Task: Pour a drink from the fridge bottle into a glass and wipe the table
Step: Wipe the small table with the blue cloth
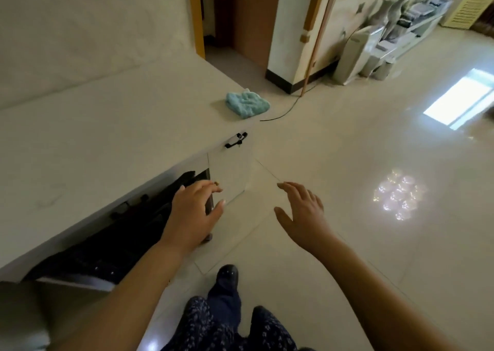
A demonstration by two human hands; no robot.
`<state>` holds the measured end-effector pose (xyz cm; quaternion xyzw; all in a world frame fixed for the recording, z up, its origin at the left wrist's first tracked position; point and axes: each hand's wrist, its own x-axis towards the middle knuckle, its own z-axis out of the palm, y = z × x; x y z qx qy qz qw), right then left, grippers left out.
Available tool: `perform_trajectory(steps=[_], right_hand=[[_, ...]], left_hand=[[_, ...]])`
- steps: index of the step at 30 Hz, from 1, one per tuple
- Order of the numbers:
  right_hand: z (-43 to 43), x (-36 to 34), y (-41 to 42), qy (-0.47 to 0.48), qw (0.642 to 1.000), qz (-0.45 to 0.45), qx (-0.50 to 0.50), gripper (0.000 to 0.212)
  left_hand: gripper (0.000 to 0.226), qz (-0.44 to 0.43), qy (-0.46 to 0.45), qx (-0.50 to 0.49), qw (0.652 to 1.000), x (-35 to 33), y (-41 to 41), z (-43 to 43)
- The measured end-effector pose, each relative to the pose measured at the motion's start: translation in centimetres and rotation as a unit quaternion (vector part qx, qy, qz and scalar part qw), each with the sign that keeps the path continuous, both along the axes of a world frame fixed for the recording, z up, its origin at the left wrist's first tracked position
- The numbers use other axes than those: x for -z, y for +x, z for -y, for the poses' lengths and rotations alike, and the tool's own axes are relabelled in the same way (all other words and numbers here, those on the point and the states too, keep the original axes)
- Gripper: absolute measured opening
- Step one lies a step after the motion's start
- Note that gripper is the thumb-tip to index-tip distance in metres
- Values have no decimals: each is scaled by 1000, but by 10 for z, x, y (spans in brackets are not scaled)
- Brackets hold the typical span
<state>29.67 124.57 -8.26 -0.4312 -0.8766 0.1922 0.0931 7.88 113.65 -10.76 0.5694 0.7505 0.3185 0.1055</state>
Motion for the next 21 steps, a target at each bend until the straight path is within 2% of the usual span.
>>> perform_trajectory(steps=[11, 17, 21], right_hand=[[-218, 25, -142, -18, 999, 22, -44, 52], [-320, 45, -196, -29, 996, 51, -67, 56], [-382, 64, -235, -48, 988, 95, -112, 56]], left_hand=[[46, -26, -10, -66, 997, 8, -127, -192], [31, -31, -28, -111, 993, 18, -157, -252], [33, -33, -65, -165, 984, 23, -164, -284]])
